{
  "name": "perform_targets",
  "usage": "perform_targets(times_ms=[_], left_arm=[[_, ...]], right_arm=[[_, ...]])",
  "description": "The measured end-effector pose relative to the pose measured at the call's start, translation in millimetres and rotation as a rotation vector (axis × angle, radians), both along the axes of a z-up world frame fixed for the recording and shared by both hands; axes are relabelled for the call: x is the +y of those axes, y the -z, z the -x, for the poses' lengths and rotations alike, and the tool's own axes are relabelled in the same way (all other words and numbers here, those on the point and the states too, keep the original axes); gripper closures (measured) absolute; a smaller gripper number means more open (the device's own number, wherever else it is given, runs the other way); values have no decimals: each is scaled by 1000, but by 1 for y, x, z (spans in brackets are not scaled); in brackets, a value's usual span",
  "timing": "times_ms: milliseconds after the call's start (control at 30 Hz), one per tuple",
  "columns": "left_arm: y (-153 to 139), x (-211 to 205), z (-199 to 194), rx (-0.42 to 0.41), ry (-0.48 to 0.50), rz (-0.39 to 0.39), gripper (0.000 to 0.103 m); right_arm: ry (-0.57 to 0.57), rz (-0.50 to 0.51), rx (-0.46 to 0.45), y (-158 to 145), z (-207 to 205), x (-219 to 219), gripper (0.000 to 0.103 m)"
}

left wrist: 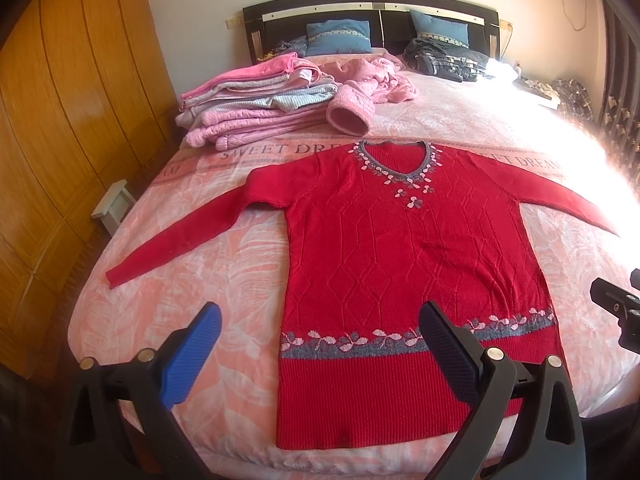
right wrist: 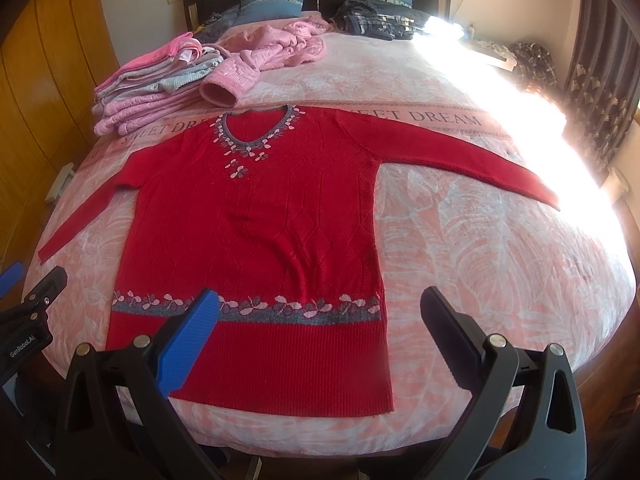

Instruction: Fold small clothes

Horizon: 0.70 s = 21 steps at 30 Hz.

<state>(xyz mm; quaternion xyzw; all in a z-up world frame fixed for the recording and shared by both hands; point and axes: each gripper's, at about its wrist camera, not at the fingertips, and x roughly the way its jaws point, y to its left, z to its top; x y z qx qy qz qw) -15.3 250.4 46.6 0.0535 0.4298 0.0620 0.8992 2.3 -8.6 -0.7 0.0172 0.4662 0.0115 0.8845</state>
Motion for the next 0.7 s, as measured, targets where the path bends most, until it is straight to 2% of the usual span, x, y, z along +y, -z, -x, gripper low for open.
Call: perform_targets(times_ms=[700], left_arm=[[-1, 1, 0, -6, -2, 1, 4]], right_arm=[[4, 2, -13, -1, 1, -2, 4]])
